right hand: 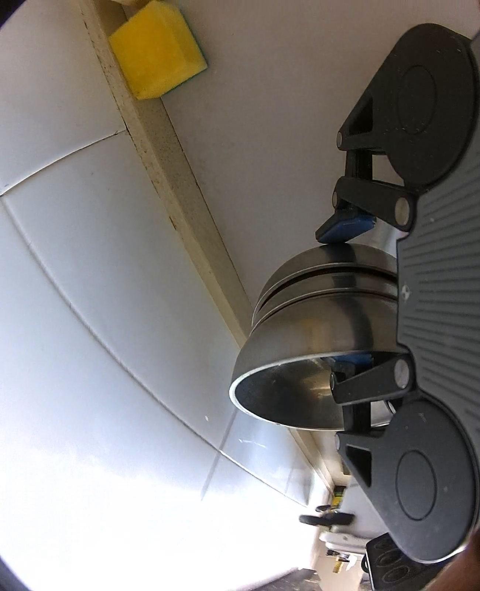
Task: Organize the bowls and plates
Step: 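Lift the bowl stack with both tools and carry it toward the flowered plates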
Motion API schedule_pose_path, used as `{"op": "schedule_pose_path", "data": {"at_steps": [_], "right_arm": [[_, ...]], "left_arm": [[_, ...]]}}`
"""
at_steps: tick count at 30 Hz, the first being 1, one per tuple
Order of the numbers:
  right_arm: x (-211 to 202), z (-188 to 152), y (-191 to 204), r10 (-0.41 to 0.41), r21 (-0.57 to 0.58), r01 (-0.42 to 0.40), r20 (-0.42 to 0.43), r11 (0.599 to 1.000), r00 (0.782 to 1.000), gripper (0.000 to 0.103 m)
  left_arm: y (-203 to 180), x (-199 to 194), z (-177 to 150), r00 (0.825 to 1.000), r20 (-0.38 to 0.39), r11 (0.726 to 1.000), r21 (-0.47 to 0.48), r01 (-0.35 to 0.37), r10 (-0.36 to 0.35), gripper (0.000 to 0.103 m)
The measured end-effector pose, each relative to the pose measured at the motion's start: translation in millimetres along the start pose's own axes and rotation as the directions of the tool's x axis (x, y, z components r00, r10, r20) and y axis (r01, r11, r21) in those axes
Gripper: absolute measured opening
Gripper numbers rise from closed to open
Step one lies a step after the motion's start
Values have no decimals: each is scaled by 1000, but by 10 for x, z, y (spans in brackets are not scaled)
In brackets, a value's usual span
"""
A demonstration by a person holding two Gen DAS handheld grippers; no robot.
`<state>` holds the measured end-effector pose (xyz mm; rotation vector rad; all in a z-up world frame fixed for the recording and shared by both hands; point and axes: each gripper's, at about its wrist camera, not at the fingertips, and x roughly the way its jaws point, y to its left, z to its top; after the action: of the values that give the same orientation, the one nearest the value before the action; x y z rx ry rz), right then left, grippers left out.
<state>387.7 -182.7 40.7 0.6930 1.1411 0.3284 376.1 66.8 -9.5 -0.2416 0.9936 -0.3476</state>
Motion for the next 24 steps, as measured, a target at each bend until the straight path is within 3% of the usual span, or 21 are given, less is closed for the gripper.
{"op": "schedule_pose_path", "data": {"at_steps": [9, 24], "right_arm": [[-329, -463, 133, 2, -35, -2, -13, 999, 1000, 37], [-408, -1048, 39, -19, -31, 17, -83, 999, 996, 37]], "left_arm": [[-97, -365, -393, 1000, 3, 1000, -14, -19, 19, 77], [12, -372, -902, 998, -52, 999, -39, -28, 26, 78]]}}
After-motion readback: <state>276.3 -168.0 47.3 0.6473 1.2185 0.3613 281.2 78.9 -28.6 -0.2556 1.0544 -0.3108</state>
